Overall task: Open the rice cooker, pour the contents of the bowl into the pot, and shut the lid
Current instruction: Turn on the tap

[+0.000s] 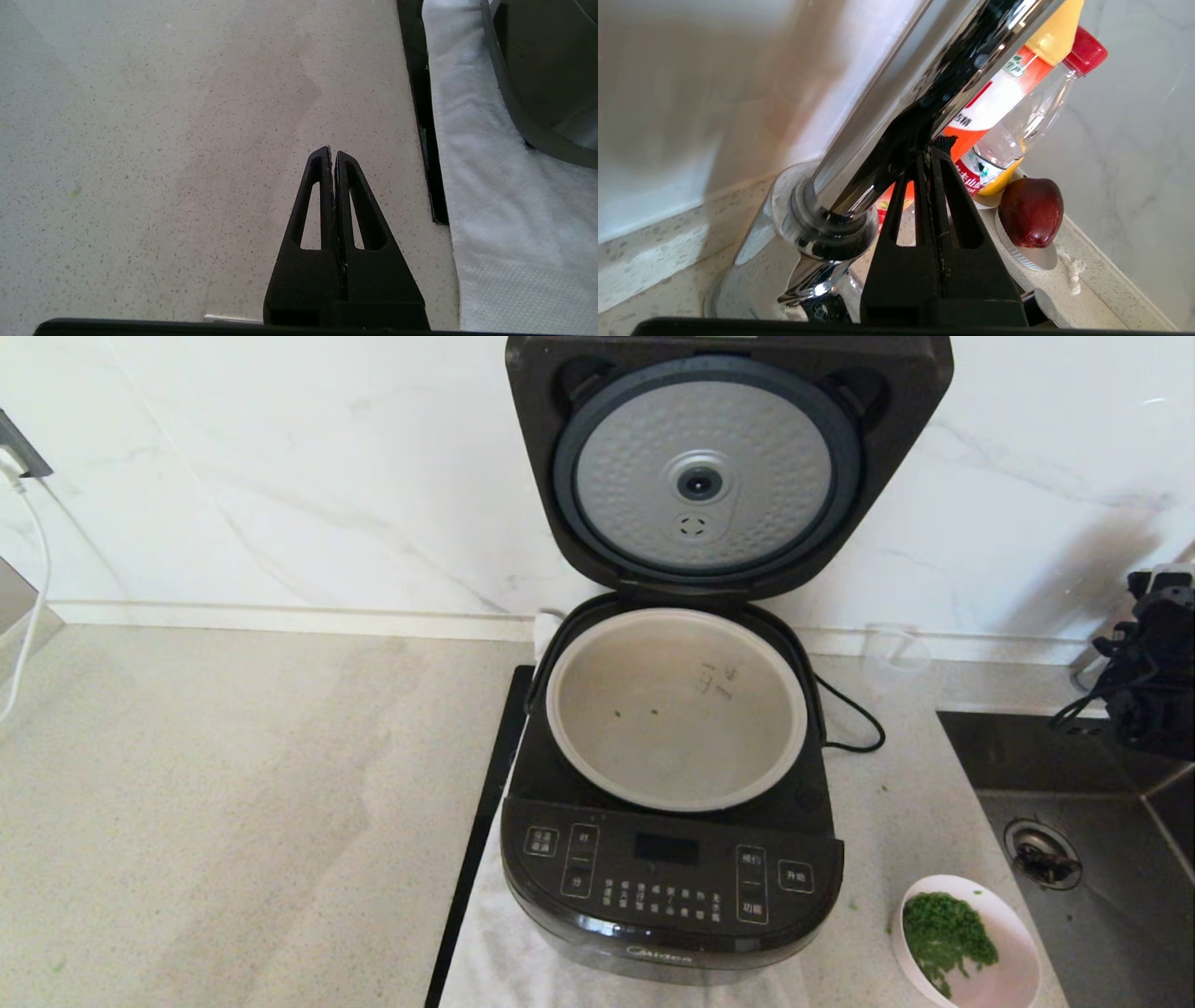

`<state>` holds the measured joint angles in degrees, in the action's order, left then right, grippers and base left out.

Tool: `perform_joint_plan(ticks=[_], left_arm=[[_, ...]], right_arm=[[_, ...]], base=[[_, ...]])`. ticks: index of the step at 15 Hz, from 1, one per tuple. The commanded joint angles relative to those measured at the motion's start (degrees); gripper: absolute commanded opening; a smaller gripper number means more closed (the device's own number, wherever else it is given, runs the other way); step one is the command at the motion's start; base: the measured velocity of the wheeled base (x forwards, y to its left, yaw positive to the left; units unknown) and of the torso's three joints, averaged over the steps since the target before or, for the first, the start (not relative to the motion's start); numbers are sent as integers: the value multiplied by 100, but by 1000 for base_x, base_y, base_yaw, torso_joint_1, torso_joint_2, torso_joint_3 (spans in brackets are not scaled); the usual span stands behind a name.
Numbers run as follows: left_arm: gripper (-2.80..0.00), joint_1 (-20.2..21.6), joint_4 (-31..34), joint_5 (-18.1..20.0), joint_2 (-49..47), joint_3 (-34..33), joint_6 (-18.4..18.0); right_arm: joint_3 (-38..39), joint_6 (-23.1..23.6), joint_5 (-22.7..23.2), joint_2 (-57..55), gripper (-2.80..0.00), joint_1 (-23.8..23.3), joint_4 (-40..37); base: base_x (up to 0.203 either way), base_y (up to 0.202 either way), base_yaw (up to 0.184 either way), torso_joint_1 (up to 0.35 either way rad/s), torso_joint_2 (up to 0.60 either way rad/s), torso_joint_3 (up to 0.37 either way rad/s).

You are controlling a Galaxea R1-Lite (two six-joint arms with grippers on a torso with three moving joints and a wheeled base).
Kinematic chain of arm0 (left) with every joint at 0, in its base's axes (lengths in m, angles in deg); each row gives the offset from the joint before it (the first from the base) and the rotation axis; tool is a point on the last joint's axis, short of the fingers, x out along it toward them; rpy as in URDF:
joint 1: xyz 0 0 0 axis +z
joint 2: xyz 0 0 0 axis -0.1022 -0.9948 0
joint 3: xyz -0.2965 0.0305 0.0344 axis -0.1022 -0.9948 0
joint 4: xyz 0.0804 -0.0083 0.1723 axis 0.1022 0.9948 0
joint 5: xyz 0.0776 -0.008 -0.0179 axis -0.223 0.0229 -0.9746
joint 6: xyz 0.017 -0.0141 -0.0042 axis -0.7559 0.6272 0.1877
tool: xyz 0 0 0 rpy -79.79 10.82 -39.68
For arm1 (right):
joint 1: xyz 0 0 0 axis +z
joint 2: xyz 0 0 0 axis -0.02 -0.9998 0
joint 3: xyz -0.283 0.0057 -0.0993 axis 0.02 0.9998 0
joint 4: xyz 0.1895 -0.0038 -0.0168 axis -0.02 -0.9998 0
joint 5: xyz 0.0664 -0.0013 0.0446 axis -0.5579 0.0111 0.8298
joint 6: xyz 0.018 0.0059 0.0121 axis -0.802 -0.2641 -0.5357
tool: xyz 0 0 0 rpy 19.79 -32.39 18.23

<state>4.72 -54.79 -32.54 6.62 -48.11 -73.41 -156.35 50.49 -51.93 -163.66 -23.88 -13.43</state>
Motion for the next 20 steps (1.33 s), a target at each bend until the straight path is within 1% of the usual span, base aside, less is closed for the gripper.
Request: perform_joint_plan(ticks=[1, 4, 7, 10, 12, 20], left_arm=[[-280, 0, -2, 2, 6, -9, -1], [-280, 0, -2, 2, 6, -9, -1], [-280, 0, -2, 2, 6, -9, -1], [-280, 0, -2, 2, 6, -9, -1], [-280, 0, -2, 2, 6, -9, -1], [-280, 0, -2, 2, 6, -9, -1]], right_arm=[[105, 10, -36, -7, -280, -2, 43], [409, -31, -53, 54, -280, -2, 102], [737, -29, -68, 143, -280, -2, 376], [1259, -25, -79, 341, -280, -2, 629], [1280, 10, -224, 331, -280, -2, 724], [1255, 98, -422, 355, -280, -78, 698]], base=[[0, 0, 0, 0, 0, 0], [0, 0, 0, 0, 0, 0], [0, 0, 0, 0, 0, 0], [0, 0, 0, 0, 0, 0], [0, 0, 0, 0, 0, 0], [0, 0, 0, 0, 0, 0]])
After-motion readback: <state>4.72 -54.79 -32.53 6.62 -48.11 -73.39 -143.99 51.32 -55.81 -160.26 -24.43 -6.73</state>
